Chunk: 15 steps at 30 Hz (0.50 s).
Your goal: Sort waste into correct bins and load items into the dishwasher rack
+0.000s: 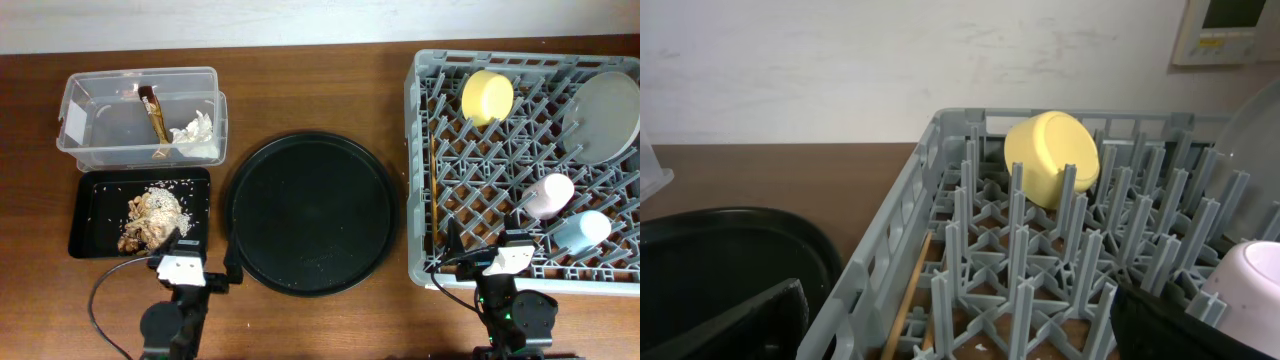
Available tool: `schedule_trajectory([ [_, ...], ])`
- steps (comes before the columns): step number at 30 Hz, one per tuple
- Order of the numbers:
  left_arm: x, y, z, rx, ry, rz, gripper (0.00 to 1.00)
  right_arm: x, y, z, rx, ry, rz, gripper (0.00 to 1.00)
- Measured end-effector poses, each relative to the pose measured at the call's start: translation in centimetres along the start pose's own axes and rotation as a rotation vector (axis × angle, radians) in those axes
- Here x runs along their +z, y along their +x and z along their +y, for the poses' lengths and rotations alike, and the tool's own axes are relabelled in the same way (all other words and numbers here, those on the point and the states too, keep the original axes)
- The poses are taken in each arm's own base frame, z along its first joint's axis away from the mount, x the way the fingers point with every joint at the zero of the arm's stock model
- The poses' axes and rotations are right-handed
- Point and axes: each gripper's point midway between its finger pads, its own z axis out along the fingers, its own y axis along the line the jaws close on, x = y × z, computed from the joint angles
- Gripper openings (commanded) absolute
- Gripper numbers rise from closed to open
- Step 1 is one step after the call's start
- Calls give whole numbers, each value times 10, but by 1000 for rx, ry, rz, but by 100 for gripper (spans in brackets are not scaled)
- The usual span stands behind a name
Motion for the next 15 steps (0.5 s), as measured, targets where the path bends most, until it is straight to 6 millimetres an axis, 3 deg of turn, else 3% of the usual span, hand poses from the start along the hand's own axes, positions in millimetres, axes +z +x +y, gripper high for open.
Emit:
schedule_trajectory([
  [15,-2,-7,0,0,-3,-34,99,0,0,0,0,0,0,98],
])
